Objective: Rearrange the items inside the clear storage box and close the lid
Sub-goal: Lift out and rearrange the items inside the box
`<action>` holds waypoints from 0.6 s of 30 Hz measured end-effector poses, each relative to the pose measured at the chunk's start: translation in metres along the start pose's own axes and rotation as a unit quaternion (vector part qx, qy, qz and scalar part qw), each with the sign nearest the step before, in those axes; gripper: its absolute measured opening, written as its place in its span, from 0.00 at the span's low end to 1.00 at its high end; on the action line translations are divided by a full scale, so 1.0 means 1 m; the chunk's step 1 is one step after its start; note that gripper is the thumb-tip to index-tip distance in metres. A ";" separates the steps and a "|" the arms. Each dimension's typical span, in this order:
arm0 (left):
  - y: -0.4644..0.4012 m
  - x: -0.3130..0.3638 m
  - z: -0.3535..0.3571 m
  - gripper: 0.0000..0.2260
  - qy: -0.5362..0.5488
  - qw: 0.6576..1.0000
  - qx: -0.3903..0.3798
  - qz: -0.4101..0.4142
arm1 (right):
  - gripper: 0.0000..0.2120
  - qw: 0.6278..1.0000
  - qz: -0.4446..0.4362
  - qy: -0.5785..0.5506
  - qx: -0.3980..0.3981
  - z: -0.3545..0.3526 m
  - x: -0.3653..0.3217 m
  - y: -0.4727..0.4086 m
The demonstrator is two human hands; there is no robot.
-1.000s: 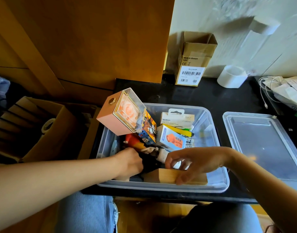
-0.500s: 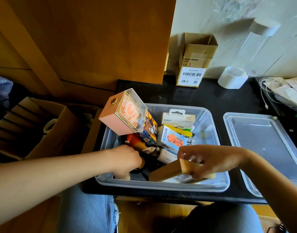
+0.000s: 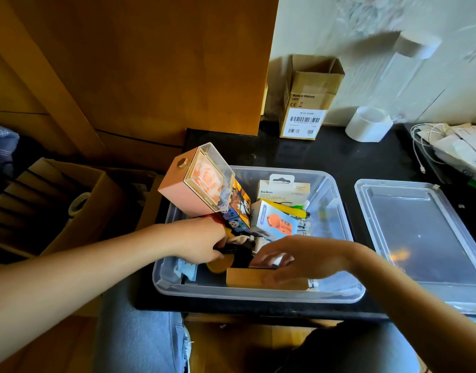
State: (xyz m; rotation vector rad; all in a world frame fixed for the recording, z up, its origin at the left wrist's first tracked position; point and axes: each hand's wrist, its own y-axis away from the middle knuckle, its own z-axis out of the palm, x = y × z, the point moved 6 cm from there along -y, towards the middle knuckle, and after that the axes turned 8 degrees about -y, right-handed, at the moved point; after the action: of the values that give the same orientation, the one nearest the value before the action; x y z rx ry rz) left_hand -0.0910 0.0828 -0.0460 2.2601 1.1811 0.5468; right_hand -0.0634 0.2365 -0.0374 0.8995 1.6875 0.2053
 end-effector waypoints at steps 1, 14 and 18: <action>0.001 0.001 -0.001 0.12 0.013 1.000 0.002 0.000 | 0.14 1.000 0.006 -0.022 -0.003 -0.003 0.001 0.002; 0.019 0.048 0.011 0.22 0.066 0.995 -0.026 0.068 | 0.13 0.991 0.113 -0.037 0.055 -0.019 0.025 0.022; 0.018 0.045 0.009 0.23 0.075 0.993 -0.034 0.081 | 0.16 0.961 0.187 0.205 0.004 -0.017 0.029 0.016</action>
State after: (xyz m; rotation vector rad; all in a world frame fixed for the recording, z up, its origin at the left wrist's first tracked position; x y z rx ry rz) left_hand -0.0508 0.1094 -0.0371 2.3008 1.0373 0.8188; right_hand -0.0729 0.2721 -0.0442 1.2412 1.8796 0.6813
